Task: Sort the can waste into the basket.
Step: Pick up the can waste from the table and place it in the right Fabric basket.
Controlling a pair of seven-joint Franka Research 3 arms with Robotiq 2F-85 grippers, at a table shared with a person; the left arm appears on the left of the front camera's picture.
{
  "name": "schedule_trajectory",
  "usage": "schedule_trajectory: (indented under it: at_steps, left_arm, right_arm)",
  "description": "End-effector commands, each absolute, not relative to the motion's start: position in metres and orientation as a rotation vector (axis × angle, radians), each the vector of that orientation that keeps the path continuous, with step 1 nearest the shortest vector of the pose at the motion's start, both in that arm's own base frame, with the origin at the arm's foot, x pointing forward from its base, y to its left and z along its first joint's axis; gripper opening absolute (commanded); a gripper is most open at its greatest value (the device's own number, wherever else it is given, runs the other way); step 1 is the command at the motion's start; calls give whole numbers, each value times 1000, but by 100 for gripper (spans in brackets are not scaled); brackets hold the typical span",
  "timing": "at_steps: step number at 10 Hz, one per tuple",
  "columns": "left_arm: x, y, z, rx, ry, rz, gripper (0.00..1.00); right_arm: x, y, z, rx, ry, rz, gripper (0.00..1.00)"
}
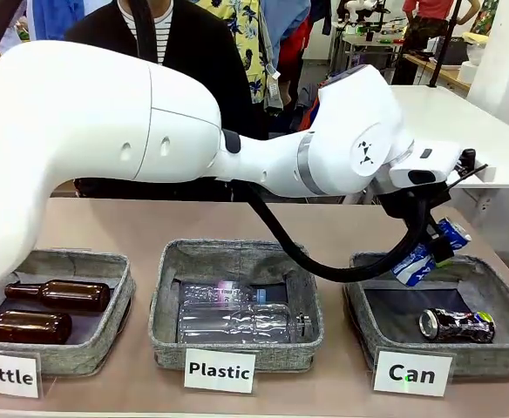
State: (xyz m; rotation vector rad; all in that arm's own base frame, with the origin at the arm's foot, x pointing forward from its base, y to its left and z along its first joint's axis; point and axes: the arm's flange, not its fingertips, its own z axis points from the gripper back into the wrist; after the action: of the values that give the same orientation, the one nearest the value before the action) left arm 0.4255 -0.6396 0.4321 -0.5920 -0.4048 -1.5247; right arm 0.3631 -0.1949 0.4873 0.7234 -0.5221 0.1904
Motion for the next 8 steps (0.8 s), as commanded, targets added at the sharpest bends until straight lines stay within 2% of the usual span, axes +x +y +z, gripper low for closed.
schedule_trajectory:
  at_steps: [1, 2, 5, 8]
  left_arm:
    - [424, -639, 429, -591, -392, -1550, 89]
    - [422, -638, 429, -606, -386, -1547, 100]
    - [414, -628, 435, -623, -380, -1551, 100]
    - [400, -585, 465, -655, -427, -1590, 100]
  right_arm:
    - [362, -196, 492, 719, -505, 181, 100]
    - [362, -196, 492, 719, -505, 181, 100]
    - [362, -196, 492, 719, -505, 181, 100]
    - [371, -183, 491, 727, -527, 229, 100]
